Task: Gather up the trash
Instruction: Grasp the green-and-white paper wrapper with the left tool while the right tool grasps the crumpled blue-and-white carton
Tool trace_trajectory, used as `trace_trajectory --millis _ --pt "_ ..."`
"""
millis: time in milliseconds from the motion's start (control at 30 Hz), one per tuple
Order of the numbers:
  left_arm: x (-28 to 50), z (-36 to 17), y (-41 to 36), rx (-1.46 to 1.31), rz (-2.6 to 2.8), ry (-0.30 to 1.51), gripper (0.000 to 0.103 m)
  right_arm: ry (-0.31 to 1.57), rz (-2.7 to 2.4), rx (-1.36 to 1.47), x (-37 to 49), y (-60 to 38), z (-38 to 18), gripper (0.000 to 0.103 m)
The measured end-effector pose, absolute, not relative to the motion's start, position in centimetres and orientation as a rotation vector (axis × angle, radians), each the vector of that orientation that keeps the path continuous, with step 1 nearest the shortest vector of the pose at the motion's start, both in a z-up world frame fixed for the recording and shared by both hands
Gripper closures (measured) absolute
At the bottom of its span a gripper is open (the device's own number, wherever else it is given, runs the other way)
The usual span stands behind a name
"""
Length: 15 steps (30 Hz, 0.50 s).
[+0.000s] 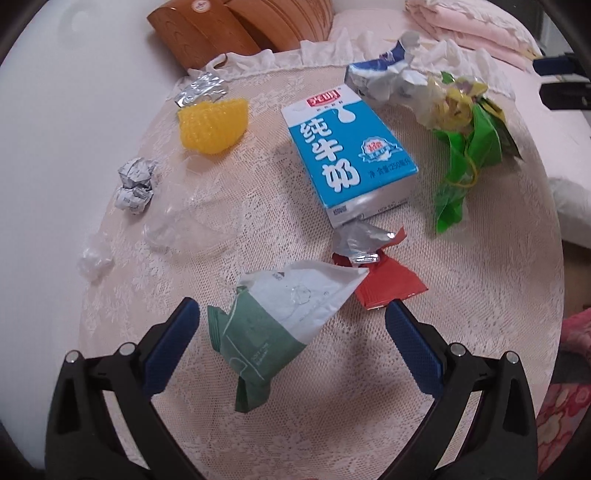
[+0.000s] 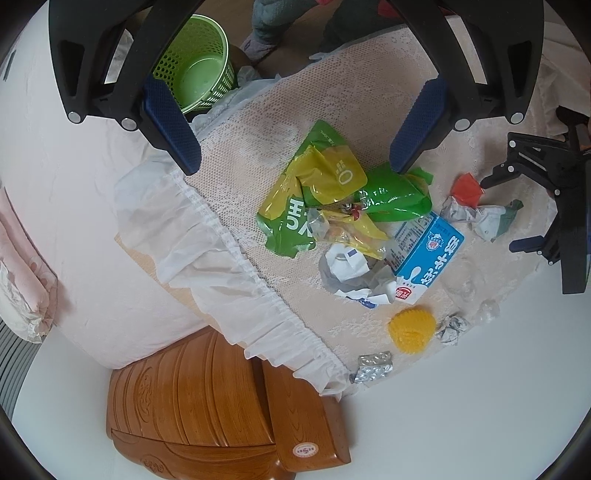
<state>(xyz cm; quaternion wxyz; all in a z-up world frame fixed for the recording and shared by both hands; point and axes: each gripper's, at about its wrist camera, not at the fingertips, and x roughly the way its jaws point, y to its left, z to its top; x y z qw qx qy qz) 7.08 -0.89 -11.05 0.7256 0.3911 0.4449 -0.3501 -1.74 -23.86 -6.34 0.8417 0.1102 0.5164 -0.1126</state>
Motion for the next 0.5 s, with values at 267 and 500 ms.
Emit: trace_trajectory --millis 267,500 --pt "8.3 -12.2 0.7 0.824 -0.815 1.017 0.041 1.103 -0.134 0.227 2.4 -23.4 -7.2 0.002" --pt "10.5 -11.1 2.8 0.633 -0.754 1.091 0.068 1.134 -0.060 0.149 8.4 -23.5 -8.1 0.002"
